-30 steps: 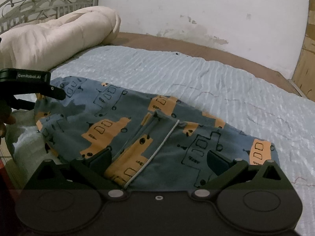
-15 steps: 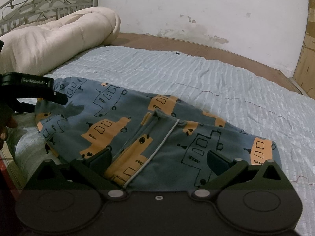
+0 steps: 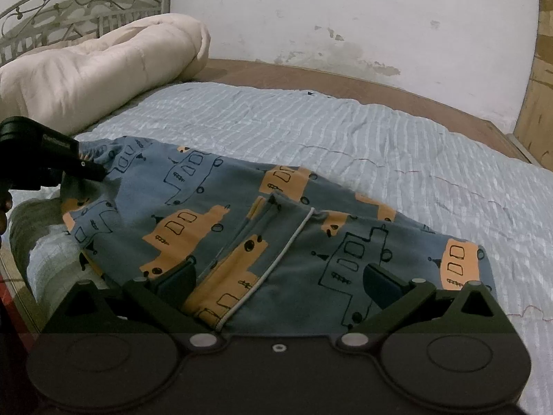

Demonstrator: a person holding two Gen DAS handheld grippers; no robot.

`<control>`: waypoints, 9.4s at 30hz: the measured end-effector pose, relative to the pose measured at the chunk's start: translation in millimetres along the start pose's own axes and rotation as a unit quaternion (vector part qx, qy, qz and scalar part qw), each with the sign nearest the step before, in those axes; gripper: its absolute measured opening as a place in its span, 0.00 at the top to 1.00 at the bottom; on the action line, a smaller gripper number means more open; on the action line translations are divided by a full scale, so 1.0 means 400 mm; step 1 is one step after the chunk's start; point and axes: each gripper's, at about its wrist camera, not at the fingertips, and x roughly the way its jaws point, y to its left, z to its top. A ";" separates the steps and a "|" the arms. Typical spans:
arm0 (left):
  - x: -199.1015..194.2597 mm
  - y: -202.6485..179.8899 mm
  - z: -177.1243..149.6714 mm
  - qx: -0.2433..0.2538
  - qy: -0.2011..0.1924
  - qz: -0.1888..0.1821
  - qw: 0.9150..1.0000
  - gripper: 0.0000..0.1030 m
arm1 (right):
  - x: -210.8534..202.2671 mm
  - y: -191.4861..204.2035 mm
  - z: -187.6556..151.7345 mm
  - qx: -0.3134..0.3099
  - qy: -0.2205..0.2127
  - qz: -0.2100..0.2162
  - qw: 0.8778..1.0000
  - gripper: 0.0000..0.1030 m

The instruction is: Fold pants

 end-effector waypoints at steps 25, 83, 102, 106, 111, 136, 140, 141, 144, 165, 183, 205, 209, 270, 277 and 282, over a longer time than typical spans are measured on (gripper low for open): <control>-0.221 -0.304 -0.007 0.211 -0.141 -0.146 0.956 0.85 | -0.200 -0.133 -0.030 0.037 -0.100 -0.044 0.993 0.01; -0.132 -0.555 -0.357 0.442 0.062 -0.298 0.844 0.94 | -0.114 -0.449 -0.052 0.259 -0.040 0.025 0.965 0.90; -0.038 -0.443 -0.207 0.313 0.030 -0.032 0.949 0.00 | -0.105 -0.309 -0.007 0.130 0.049 -0.160 0.977 0.01; -0.028 -0.401 -0.213 0.299 0.056 -0.046 0.951 0.01 | -0.102 -0.326 -0.047 0.152 0.092 -0.138 0.974 0.01; -0.038 -0.365 -0.222 0.295 0.071 -0.070 0.950 0.01 | -0.136 -0.347 -0.095 0.180 0.100 -0.116 0.972 0.01; 0.200 -0.502 -0.111 0.275 0.081 -0.068 0.956 0.00 | 0.030 -0.408 -0.010 0.121 0.004 -0.116 0.986 0.01; 0.204 -0.497 -0.098 0.261 0.069 -0.068 0.961 0.00 | 0.023 -0.442 -0.018 0.159 -0.007 -0.131 0.978 0.01; 0.198 -0.497 -0.092 0.258 0.062 -0.066 0.962 0.00 | 0.012 -0.441 -0.016 0.164 -0.017 -0.128 0.978 0.01; 0.176 -0.494 -0.079 0.256 0.049 -0.065 0.963 0.00 | -0.013 -0.422 -0.009 0.147 -0.031 -0.107 0.983 0.01; -0.048 -0.311 -0.202 0.236 0.091 -0.092 0.963 0.01 | -0.162 -0.333 -0.163 0.194 -0.005 -0.062 0.979 0.01; -0.119 -0.314 -0.226 0.241 0.096 -0.090 0.962 0.00 | -0.226 -0.289 -0.180 0.193 -0.001 -0.059 0.979 0.01; -0.063 -0.386 -0.177 0.236 0.084 -0.108 0.962 0.00 | -0.196 -0.345 -0.134 0.177 -0.030 0.019 0.984 0.01; -0.023 -0.405 -0.151 0.229 0.083 -0.100 0.965 0.00 | -0.155 -0.387 -0.108 0.174 -0.039 0.021 0.984 0.01; 0.106 -0.440 -0.145 0.246 0.160 -0.156 0.943 0.00 | 0.053 -0.497 -0.044 0.264 0.036 0.125 0.956 0.04; 0.096 -0.433 -0.132 0.237 0.160 -0.165 0.944 0.00 | 0.047 -0.496 -0.040 0.261 0.040 0.105 0.959 0.17; 0.098 -0.393 -0.109 0.188 0.162 -0.202 0.947 0.12 | 0.037 -0.513 -0.046 0.274 0.040 0.092 0.956 0.32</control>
